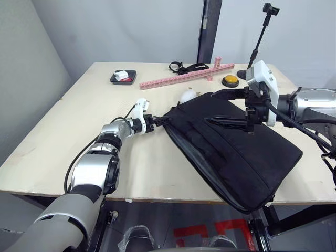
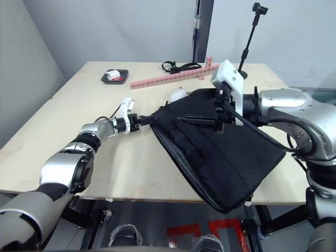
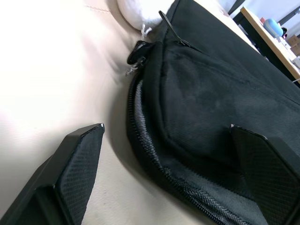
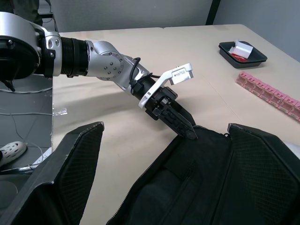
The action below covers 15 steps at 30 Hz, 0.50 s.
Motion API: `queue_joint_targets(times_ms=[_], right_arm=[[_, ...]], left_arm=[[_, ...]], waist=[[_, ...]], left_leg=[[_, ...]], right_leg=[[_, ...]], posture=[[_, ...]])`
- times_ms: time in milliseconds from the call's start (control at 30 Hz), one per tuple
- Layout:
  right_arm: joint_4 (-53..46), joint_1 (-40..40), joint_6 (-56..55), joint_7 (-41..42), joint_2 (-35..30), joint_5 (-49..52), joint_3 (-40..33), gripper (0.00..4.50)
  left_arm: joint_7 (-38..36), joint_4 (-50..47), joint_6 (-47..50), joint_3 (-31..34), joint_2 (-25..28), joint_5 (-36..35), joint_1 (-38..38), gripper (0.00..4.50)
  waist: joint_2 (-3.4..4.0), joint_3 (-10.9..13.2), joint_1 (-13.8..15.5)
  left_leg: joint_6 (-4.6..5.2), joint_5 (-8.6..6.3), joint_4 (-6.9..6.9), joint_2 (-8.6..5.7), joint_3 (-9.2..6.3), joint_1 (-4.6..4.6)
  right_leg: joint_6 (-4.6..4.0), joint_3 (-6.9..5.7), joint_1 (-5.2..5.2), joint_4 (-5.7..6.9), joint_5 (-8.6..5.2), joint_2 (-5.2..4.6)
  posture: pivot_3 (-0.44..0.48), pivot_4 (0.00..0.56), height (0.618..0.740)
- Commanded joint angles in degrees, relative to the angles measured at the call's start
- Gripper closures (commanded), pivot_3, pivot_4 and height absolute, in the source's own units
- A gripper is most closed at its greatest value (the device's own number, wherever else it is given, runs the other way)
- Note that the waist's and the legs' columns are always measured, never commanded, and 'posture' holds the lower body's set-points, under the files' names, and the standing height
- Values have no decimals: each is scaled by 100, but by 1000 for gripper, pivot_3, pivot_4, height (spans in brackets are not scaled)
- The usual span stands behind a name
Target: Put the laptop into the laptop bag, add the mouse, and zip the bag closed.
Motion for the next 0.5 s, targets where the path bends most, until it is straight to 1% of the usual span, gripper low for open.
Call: queue_joint_targets(times_ms=[33,167,367,500], right_arm=[[-109,-140,-23,-28,-65,66,-104,0],[-92,-211,28,-5,-35,127,-37,0],[-72,-182,-49,19,-43,68,25,0],[-76,-94,-125,53,-43,-1,49,0]], left_arm=[[-1,28,-102,126,-59,44,-222,856],[102,77,-133,156,-70,144,-252,2240],[55,39,-92,244,20,165,-216,4421],[111,-65,-114,346,195,111,-124,4468]], waist=[[0,0,3],[0,0,2],[-2,2,16],[-3,2,-1]], left_leg=[[0,0,0,0,0,-1],[-1,0,-3,0,0,-1],[-2,-1,-9,-1,-2,-7],[-22,10,-14,-1,-3,-9]], right_leg=[[0,0,0,-1,0,0],[1,-1,0,-4,0,0],[2,-5,0,-20,1,0],[3,-8,-1,-22,2,0]], posture=[[0,150,740],[0,150,740],[0,150,740],[0,150,740]])
